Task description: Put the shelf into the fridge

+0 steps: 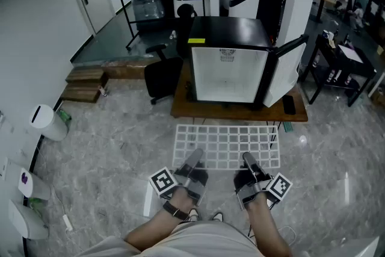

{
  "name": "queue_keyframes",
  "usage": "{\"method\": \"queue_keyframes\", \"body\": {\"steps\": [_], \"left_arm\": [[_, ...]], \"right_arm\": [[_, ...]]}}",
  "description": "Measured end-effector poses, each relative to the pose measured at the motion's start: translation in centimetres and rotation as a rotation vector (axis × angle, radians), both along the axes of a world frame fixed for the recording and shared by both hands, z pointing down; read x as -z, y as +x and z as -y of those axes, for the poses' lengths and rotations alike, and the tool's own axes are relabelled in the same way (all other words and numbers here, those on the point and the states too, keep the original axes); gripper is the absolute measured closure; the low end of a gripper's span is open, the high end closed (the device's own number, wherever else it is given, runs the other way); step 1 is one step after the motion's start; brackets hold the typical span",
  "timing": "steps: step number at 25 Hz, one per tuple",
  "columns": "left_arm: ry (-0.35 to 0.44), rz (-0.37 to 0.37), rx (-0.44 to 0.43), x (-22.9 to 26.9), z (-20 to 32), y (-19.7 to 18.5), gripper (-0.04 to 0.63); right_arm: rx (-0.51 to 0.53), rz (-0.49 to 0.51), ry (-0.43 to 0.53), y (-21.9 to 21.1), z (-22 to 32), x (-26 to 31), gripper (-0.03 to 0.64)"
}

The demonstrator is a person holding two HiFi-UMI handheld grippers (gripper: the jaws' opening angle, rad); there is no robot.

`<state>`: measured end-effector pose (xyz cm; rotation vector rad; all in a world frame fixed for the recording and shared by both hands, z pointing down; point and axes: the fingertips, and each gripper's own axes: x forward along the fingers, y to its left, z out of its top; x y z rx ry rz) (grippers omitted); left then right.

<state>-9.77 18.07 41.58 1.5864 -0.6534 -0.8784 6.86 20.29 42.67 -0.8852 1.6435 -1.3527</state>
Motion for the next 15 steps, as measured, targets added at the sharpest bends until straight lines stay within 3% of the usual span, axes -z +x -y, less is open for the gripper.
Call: {"method": "queue_keyframes", "body": {"steps": [15], "left_arm": [[-0.003,0.015,-0.002,-0.7,0.22,0.22,0.568]], "right_arm": [[0.007,0.015,-0.005,0.47,0.36,-0.46,0.571]]}}
